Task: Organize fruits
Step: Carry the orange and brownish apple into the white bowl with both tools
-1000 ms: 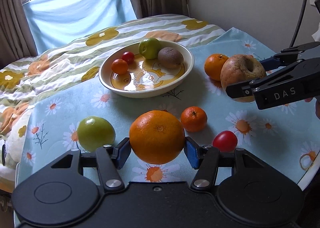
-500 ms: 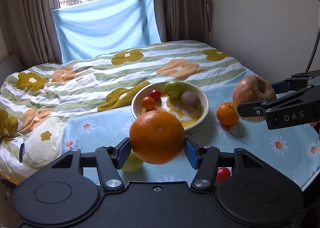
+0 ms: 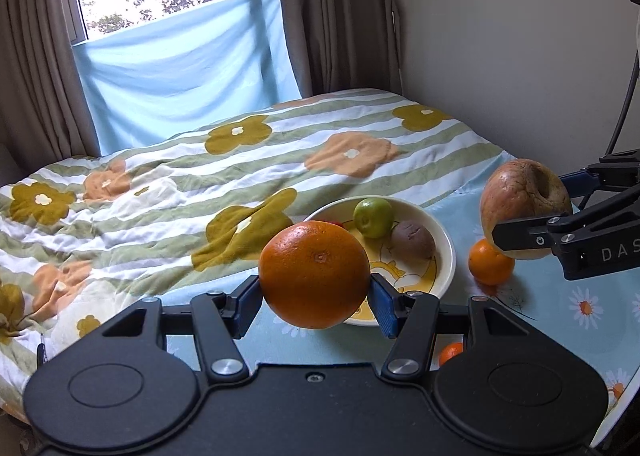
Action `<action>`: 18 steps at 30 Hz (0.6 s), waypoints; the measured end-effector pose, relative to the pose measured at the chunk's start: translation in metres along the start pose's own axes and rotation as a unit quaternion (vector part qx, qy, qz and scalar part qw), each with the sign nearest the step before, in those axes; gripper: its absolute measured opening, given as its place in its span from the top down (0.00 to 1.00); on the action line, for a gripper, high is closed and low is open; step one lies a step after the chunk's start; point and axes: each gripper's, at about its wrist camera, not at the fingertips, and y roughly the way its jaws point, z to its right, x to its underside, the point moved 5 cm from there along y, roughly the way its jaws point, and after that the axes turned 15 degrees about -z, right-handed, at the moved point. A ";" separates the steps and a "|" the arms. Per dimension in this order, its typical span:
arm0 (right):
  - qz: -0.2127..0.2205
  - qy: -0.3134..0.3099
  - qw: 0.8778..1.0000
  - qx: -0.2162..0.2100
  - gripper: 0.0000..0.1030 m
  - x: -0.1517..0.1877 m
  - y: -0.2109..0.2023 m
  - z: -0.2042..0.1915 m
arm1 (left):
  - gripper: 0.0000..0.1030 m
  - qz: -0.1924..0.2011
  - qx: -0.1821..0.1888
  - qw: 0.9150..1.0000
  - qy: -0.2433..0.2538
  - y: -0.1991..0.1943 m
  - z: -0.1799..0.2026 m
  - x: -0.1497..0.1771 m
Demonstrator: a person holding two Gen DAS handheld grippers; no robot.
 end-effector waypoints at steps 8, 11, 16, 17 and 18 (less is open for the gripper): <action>-0.005 0.051 0.998 0.030 0.12 -0.021 0.026 -0.006 | 0.40 -0.032 0.044 0.997 0.046 0.054 -0.013 -0.023; -0.011 0.068 0.997 0.041 0.12 -0.025 0.036 -0.008 | 0.40 -0.042 0.056 0.995 0.066 0.073 -0.012 -0.029; -0.019 0.090 0.994 0.055 0.12 -0.029 0.051 -0.007 | 0.40 -0.061 0.074 0.990 0.098 0.104 -0.008 -0.034; -0.021 0.094 0.994 0.059 0.12 -0.029 0.054 -0.007 | 0.40 -0.067 0.077 0.989 0.104 0.110 -0.008 -0.035; -0.022 0.097 0.993 0.061 0.12 -0.029 0.056 -0.006 | 0.40 -0.071 0.079 0.988 0.108 0.115 -0.007 -0.034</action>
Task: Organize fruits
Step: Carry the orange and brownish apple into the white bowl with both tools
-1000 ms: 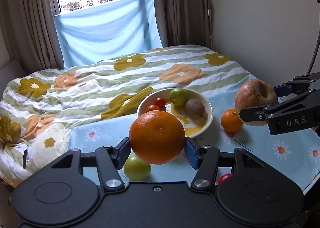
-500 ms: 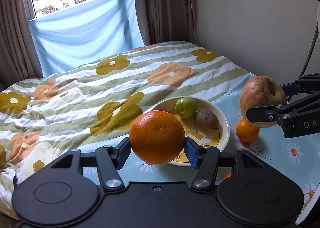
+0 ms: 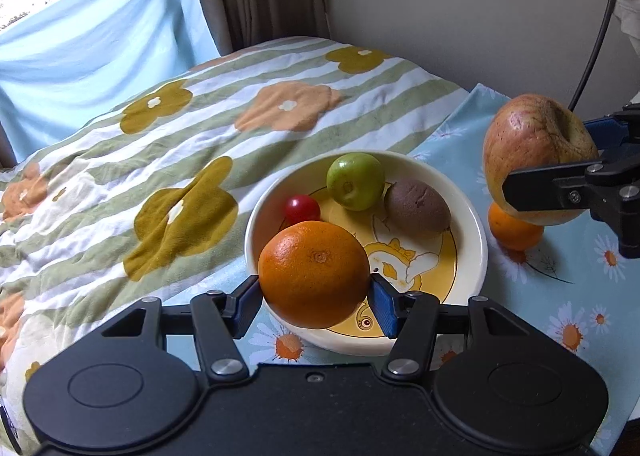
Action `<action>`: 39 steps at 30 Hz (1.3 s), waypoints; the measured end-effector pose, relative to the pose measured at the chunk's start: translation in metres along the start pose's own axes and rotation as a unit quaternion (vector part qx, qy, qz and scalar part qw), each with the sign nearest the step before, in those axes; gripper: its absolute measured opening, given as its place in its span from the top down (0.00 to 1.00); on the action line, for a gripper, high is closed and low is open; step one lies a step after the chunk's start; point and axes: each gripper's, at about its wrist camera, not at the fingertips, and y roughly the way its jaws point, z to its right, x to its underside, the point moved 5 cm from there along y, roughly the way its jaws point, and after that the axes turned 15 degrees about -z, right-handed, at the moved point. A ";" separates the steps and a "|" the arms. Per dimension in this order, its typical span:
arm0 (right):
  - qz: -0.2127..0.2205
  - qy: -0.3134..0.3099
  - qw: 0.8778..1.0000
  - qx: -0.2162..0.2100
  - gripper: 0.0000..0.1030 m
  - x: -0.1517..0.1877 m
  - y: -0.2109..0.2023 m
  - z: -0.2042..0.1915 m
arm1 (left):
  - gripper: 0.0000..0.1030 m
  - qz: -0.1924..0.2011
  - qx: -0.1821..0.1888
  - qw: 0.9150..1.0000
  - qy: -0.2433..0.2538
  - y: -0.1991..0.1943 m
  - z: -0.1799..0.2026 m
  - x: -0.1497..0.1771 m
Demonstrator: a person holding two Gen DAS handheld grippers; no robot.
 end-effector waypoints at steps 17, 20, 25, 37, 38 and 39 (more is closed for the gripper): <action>-0.015 0.019 1.000 0.016 0.12 -0.007 0.025 -0.002 | 0.18 0.005 0.014 0.999 0.029 0.023 0.006 -0.006; -0.016 0.013 1.000 0.013 0.12 -0.009 0.027 -0.004 | 0.14 0.018 0.009 1.000 0.023 0.011 0.001 -0.002; -0.021 -0.001 1.000 0.006 0.12 -0.009 0.032 -0.007 | 0.14 0.025 -0.011 1.000 0.011 -0.005 -0.007 0.012; -0.038 -0.041 0.998 -0.021 0.12 -0.003 0.057 -0.024 | 0.10 0.027 -0.031 0.998 -0.052 -0.029 -0.016 0.044; -0.040 -0.044 0.998 -0.022 0.12 -0.001 0.061 -0.026 | 0.10 0.026 -0.033 0.998 -0.057 -0.028 -0.016 0.046; -0.041 -0.047 0.998 -0.023 0.12 0.000 0.065 -0.027 | 0.10 0.026 -0.033 0.997 -0.060 -0.029 -0.016 0.047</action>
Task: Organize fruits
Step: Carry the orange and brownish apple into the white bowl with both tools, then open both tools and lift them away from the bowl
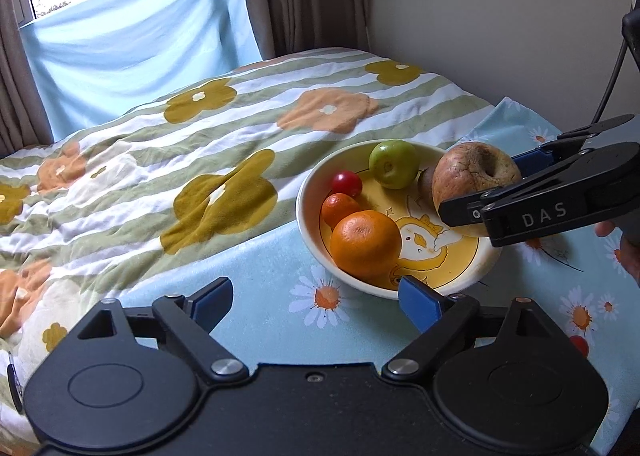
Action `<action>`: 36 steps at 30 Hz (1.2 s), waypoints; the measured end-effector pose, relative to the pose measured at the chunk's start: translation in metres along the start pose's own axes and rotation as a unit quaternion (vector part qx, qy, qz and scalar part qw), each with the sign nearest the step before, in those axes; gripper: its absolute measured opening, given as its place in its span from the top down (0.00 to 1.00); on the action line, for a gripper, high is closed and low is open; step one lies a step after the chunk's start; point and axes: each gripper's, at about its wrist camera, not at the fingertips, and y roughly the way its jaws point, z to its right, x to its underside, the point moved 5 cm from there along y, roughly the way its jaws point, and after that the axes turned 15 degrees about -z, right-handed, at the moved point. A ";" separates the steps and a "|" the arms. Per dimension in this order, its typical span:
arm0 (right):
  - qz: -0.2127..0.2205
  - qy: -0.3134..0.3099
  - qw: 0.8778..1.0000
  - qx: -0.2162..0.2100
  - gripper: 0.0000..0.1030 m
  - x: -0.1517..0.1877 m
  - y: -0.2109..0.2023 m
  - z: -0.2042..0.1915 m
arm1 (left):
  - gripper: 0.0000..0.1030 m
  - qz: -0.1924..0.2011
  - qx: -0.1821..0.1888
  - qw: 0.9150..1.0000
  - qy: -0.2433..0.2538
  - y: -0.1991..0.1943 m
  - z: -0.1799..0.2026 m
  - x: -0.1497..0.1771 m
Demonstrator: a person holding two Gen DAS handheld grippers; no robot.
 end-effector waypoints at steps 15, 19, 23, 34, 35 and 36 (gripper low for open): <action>-0.001 -0.048 0.999 -0.012 0.11 0.008 0.029 -0.011 | 0.10 0.000 -0.024 1.000 -0.014 0.003 0.005 0.020; 0.041 -0.060 0.997 -0.006 0.00 0.006 0.015 -0.012 | 0.10 0.003 -0.028 1.000 -0.012 0.001 0.007 0.021; 0.057 -0.064 0.996 0.009 0.00 0.001 0.003 -0.009 | 0.10 0.004 -0.032 0.999 -0.012 -0.003 0.010 0.022; 0.068 -0.047 0.997 0.006 0.00 0.009 -0.030 0.004 | 0.10 0.012 -0.046 0.999 -0.026 -0.027 0.016 0.026; 0.069 -0.046 0.997 0.007 0.00 0.010 -0.034 0.005 | 0.10 0.014 -0.049 0.998 -0.028 -0.030 0.017 0.027; 0.069 -0.046 0.997 0.006 0.00 0.011 -0.037 0.006 | 0.10 0.016 -0.052 0.998 -0.031 -0.034 0.018 0.027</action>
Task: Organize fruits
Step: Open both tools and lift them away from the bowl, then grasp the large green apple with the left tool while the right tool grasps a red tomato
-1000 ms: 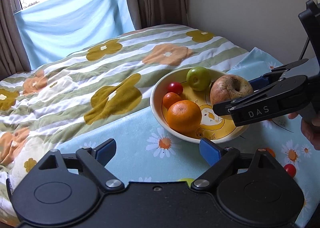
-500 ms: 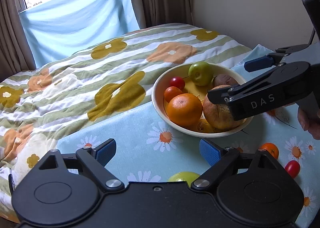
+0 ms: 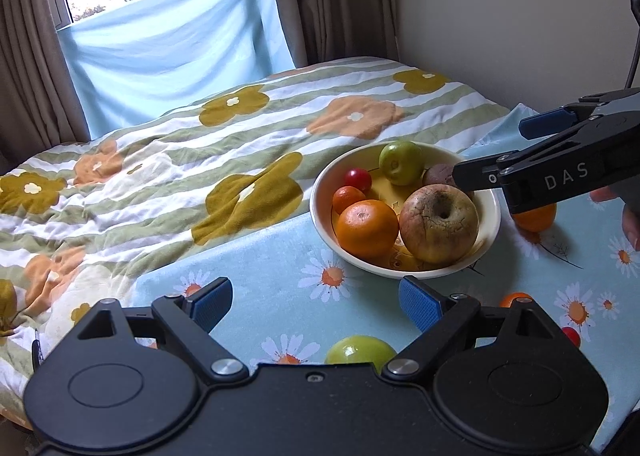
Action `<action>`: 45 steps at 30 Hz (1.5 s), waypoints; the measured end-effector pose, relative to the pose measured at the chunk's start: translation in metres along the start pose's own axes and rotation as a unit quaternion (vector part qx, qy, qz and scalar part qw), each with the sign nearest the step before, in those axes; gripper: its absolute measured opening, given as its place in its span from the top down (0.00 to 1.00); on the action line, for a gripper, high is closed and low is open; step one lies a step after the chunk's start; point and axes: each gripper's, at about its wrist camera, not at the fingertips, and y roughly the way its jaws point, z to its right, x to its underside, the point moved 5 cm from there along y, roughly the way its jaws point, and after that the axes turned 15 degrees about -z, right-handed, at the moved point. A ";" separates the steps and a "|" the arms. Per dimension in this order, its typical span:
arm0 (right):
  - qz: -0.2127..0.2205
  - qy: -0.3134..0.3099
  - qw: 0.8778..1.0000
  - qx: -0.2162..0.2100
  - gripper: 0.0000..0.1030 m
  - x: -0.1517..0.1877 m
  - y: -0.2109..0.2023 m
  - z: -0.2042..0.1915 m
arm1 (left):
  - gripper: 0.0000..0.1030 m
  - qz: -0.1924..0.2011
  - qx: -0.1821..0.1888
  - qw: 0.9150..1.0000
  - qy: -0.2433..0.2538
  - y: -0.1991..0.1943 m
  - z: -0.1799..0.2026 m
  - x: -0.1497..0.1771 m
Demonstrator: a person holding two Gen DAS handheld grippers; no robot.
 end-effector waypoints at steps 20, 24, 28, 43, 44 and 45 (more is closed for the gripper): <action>0.032 -0.043 0.998 -0.034 0.00 0.031 -0.104 0.010 | 0.10 0.044 -0.075 0.993 -0.079 -0.094 0.035 0.027; 0.032 -0.057 0.997 -0.050 0.00 0.044 -0.116 0.010 | 0.09 0.044 -0.088 0.990 -0.102 -0.106 0.042 0.042; 0.025 -0.062 0.996 -0.064 0.00 0.062 -0.121 0.010 | 0.08 0.038 -0.090 0.989 -0.113 -0.110 0.050 0.056; -0.033 0.017 0.998 -0.045 0.00 0.125 -0.097 0.011 | 0.09 -0.015 -0.034 0.997 -0.074 -0.068 0.054 0.085; -0.037 0.024 0.998 -0.044 0.00 0.128 -0.093 0.010 | 0.09 -0.018 -0.030 0.997 -0.072 -0.063 0.052 0.085; -0.040 0.032 0.998 -0.041 0.00 0.131 -0.089 0.009 | 0.09 -0.022 -0.027 0.997 -0.069 -0.057 0.050 0.085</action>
